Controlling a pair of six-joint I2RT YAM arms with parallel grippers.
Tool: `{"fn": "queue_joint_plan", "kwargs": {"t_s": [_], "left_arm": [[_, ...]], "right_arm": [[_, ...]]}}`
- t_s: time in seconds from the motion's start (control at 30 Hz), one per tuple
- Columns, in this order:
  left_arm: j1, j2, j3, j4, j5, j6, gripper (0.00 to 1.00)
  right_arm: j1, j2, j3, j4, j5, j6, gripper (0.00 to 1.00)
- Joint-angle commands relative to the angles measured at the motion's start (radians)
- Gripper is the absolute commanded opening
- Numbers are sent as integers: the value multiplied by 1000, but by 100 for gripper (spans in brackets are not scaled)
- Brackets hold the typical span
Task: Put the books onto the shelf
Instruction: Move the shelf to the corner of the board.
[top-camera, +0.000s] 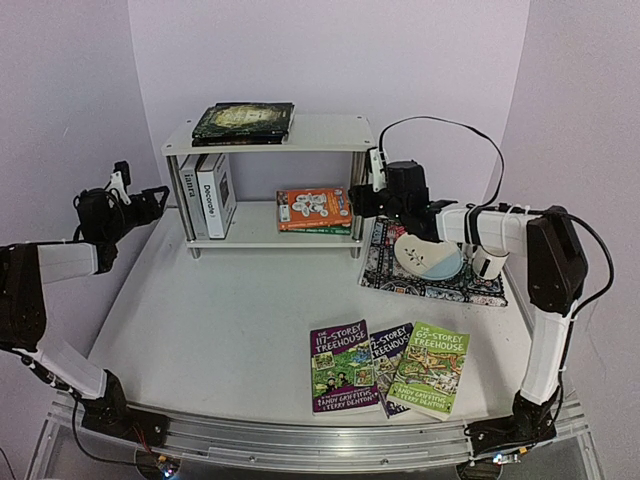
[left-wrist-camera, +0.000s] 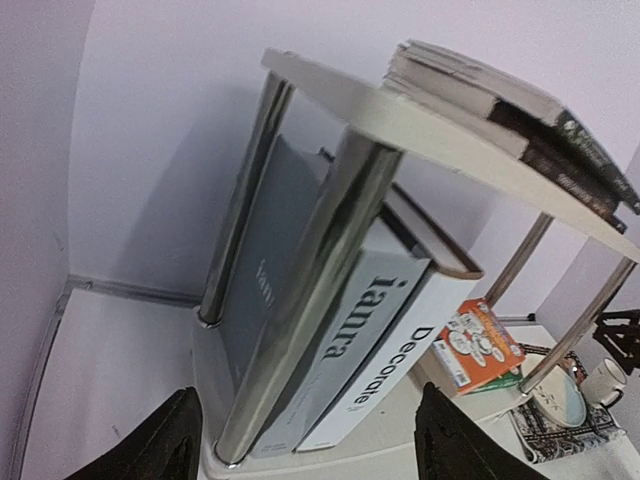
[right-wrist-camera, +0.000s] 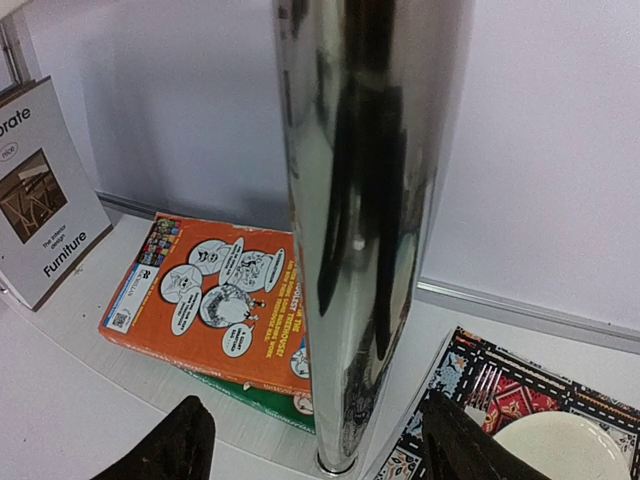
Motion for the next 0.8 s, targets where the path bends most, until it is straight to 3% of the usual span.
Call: {"fn": "queue_joint_plan", "kwargs": {"t_s": [0.0,0.37,0.47,0.6,0.77], "left_arm": [[1,3,72,150,143,32,75],[39,143,220,174,216,68,89],[41,183,261,181,242,88,99],[42,223,307,184,290,135,98],[43,269,362,185,346,149,84]], "right_arm": [[-5,12,41,84,-15,-30,70],[-5,44,74,136,-11,-52,70],[-5,54,84,144,6,-56,72],[-5,61,96,148,1,-63,73],[-4,64,107,149,-5,-67,72]]}}
